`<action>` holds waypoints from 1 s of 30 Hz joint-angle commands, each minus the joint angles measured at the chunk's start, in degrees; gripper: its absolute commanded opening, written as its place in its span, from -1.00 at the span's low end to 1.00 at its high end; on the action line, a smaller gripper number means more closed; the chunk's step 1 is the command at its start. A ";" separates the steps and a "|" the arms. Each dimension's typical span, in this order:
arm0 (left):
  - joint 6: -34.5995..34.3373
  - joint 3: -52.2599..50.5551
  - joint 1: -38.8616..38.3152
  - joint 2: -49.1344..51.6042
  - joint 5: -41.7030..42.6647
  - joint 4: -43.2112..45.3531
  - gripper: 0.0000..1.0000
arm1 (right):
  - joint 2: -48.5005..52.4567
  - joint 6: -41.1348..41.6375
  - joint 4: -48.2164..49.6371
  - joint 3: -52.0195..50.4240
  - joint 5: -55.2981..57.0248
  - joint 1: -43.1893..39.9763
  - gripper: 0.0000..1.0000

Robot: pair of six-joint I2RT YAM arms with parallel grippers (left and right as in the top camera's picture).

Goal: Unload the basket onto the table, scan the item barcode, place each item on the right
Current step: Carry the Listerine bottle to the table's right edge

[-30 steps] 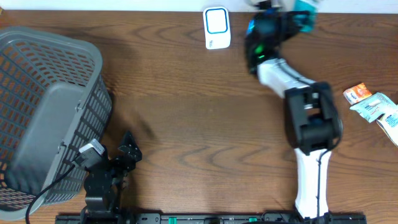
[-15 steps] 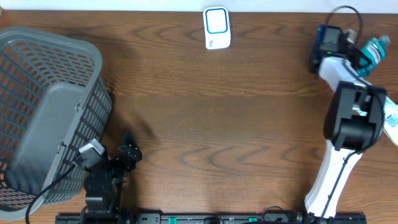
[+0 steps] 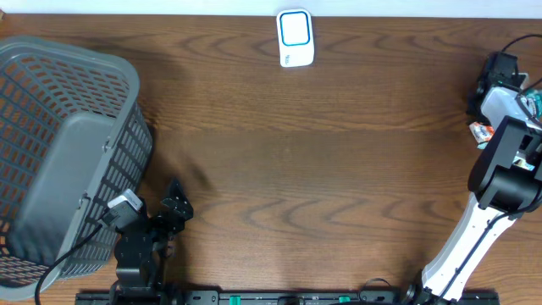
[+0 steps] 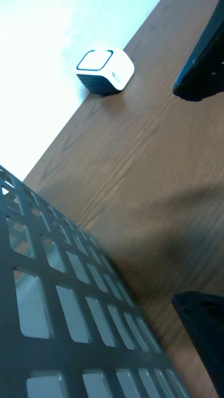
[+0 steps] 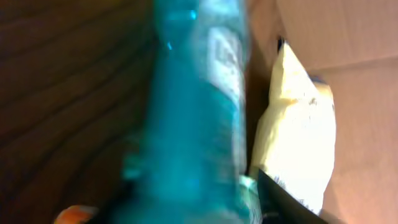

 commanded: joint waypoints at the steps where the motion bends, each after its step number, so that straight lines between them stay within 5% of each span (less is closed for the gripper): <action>1: -0.09 -0.50 0.17 -0.39 -0.72 -1.16 0.96 | -5.05 5.25 -1.22 1.36 -3.04 1.42 0.36; 4: -0.09 -0.50 0.17 -0.39 -0.72 -1.16 0.96 | -10.21 6.93 -2.51 1.44 -8.63 3.04 0.99; 17: -0.09 -0.50 0.17 -0.42 -0.72 -1.16 0.96 | -44.57 15.41 -11.06 1.44 -46.49 14.73 0.98; 30: -0.09 -0.50 0.17 -0.42 -0.70 -1.16 0.96 | -63.06 15.02 -27.23 1.44 -47.71 18.29 0.99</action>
